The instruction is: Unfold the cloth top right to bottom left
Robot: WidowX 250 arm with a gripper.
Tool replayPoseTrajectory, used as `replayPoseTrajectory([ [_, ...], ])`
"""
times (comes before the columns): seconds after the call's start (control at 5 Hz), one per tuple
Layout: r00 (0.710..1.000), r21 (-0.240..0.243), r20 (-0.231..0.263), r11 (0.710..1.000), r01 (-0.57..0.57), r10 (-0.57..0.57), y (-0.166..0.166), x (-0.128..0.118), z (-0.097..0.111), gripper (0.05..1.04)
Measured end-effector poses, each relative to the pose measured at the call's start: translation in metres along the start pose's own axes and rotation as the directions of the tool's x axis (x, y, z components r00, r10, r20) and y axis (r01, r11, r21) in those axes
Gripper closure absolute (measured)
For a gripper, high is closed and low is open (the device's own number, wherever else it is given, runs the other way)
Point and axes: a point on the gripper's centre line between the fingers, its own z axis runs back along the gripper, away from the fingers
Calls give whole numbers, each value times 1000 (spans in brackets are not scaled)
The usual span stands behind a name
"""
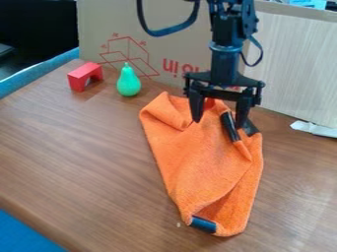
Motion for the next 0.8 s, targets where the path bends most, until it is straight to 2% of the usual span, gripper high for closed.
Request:
replayPoseTrajectory([
  [0.4, 1000, 24, -9, 1000, 3, -3, -8, 5, -13, 83],
  [0.8, 1000, 25, 0, 1000, -17, 17, -14, 19, -14, 81],
])
